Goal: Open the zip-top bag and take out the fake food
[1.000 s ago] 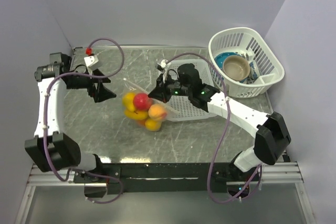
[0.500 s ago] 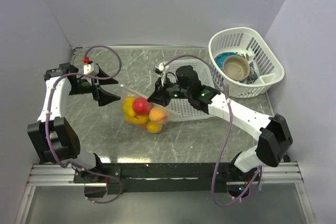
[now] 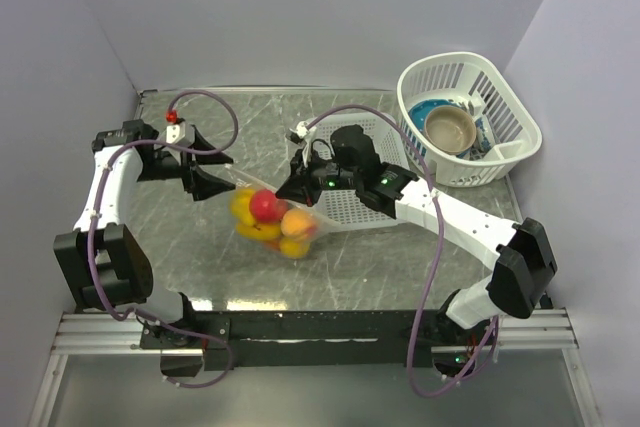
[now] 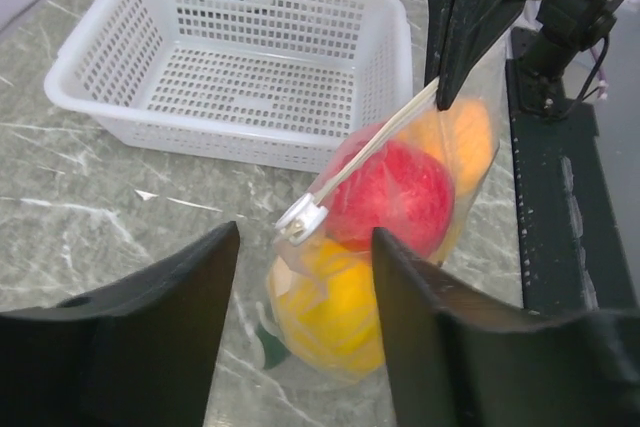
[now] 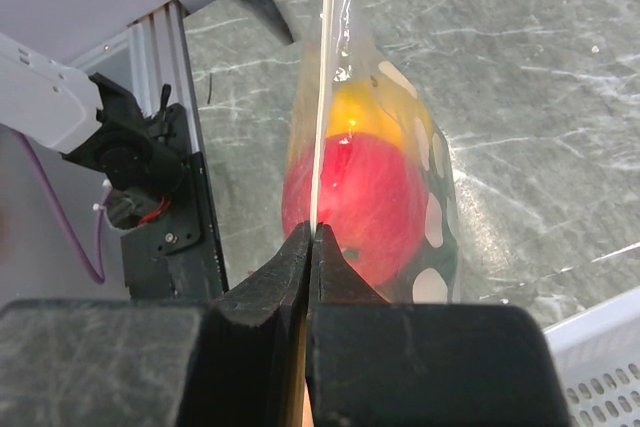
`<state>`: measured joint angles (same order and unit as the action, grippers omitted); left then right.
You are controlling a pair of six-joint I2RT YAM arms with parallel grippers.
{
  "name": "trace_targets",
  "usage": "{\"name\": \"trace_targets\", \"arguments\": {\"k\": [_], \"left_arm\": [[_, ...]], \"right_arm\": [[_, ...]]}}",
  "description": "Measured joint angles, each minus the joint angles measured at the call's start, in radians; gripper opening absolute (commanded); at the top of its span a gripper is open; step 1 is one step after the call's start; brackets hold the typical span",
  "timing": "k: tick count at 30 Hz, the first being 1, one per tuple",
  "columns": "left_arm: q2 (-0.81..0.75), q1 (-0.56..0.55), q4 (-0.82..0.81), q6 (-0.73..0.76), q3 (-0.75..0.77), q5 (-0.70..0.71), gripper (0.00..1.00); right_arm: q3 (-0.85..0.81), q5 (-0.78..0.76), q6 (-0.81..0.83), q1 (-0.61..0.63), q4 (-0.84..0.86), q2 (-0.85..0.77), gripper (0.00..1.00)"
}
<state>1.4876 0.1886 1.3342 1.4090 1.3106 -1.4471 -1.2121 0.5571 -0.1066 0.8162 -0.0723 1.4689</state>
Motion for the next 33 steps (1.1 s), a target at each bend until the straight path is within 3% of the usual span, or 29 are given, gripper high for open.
{"name": "trace_targets", "arguments": {"k": [2, 6, 10, 12, 13, 16, 25, 29, 30, 33], "left_arm": [[0.0, -0.004, 0.002, 0.002, 0.0, -0.005, 0.47], [0.0, -0.012, 0.002, 0.0, 0.0, -0.008, 0.55], [0.0, -0.032, 0.002, -0.008, 0.0, -0.011, 0.58], [0.0, -0.044, 0.002, -0.007, -0.003, -0.013, 0.51], [0.0, -0.05, 0.002, -0.006, -0.008, -0.014, 0.37], [0.0, -0.064, 0.007, -0.004, -0.017, -0.014, 0.14], [0.001, -0.07, 0.008, -0.007, -0.01, 0.004, 0.09], [0.0, -0.064, 0.011, -0.017, -0.003, 0.016, 0.01], [0.0, -0.064, 0.011, -0.019, 0.001, 0.021, 0.01], [-0.001, -0.064, 0.015, -0.04, 0.022, 0.045, 0.01]], "right_arm": [[0.0, -0.003, 0.0, 0.0, 0.001, 0.0, 0.0], [0.0, -0.007, 0.0, 0.0, 0.003, 0.0, 0.0], [-0.006, -0.007, -0.001, 0.0, 0.003, 0.001, 0.0], [-0.016, -0.007, -0.001, 0.0, 0.004, 0.001, 0.0], [-0.02, -0.007, -0.001, 0.0, 0.005, 0.001, 0.0], [-0.026, -0.007, -0.001, 0.0, 0.005, 0.001, 0.0], [-0.021, -0.031, -0.001, 0.002, 0.008, -0.001, 0.0], [0.002, -0.044, -0.005, 0.002, 0.042, -0.005, 0.0], [0.007, -0.045, -0.006, 0.002, 0.048, -0.006, 0.04], [0.022, -0.055, -0.011, 0.002, 0.073, -0.007, 0.27]]}}
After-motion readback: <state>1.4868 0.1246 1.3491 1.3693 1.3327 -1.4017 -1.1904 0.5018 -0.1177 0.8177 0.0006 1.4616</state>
